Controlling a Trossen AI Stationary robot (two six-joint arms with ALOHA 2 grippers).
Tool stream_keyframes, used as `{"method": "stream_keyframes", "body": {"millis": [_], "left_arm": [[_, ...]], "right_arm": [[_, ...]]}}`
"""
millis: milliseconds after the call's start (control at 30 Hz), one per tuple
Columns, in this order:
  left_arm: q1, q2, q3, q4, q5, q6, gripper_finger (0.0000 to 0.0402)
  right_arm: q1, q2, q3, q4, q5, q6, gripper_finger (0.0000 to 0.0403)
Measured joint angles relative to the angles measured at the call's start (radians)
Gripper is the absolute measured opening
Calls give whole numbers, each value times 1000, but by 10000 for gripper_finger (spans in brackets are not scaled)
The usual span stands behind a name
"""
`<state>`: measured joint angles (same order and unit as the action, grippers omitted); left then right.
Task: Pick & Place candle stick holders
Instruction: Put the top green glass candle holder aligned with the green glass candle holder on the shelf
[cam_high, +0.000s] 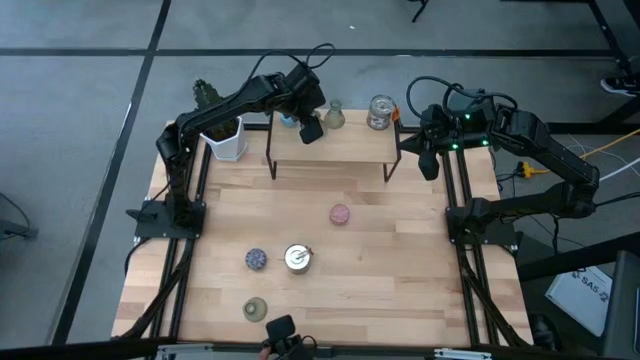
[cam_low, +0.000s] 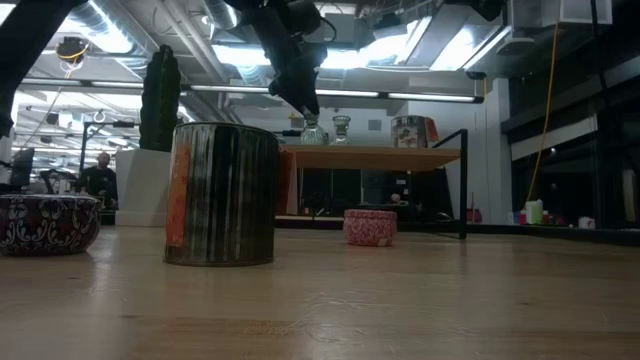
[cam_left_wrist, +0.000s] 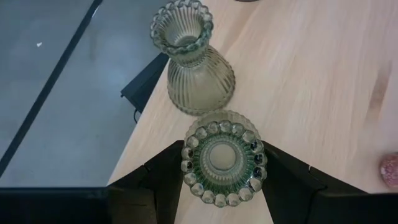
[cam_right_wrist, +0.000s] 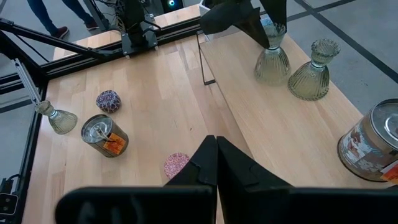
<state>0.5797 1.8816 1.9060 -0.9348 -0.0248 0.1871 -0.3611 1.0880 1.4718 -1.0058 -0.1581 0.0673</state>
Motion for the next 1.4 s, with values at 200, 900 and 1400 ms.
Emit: {"method": "stream_keyframes", "body": {"millis": [200, 900, 1400], "left_arm": [[-1, 0, 0, 0, 53, 0, 182], [-4, 0, 0, -8, 68, 21, 184], [-4, 0, 0, -7, 63, 26, 200]], "right_arm": [[0, 0, 0, 0, 0, 0, 1], [0, 0, 0, 0, 0, 0, 1], [0, 0, 0, 0, 0, 0, 1]]}}
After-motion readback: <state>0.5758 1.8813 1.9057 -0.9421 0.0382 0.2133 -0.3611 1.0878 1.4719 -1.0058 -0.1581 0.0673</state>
